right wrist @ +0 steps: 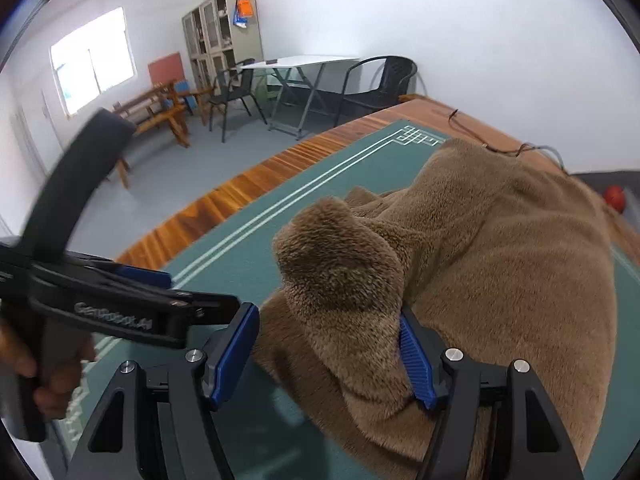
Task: Fold clothes
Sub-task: 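Lift the held edge and fold it over the fleece with the right tool, then open the right tool and release the fold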
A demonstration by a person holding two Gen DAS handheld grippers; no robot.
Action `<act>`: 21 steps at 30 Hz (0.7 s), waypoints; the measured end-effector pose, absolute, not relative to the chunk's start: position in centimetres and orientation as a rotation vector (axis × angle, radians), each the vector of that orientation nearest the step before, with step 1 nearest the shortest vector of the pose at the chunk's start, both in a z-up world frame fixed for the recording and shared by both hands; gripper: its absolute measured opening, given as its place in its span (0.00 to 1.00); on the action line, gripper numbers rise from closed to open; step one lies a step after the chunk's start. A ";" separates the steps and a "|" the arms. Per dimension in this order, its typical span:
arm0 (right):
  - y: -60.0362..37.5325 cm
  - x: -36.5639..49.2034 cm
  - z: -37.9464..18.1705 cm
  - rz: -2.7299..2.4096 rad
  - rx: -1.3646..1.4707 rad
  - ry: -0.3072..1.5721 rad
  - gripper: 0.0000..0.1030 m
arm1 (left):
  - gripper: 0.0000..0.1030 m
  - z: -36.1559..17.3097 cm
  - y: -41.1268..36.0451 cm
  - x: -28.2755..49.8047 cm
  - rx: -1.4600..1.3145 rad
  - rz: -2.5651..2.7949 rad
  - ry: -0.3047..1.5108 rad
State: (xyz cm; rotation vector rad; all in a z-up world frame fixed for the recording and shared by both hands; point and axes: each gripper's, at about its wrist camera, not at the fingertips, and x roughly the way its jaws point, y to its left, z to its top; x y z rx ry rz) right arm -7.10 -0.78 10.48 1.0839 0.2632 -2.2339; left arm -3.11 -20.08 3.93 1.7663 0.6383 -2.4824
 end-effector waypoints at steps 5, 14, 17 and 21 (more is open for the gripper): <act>1.1 -6.9 10.9 -2.110 1.105 0.135 0.68 | 0.96 4.2 -20.0 -3.1 1.766 -2.480 0.636; 0.8 -6.3 9.2 -2.055 1.120 0.163 0.68 | 0.96 6.2 -19.9 -2.7 1.771 -2.535 0.684; 0.7 -6.2 9.1 -2.064 1.105 0.179 0.68 | 0.96 7.0 -19.8 -2.6 1.773 -2.559 0.709; 1.2 -5.8 8.9 -2.075 1.081 0.195 0.68 | 0.96 7.8 -18.6 -1.4 1.795 -2.589 0.813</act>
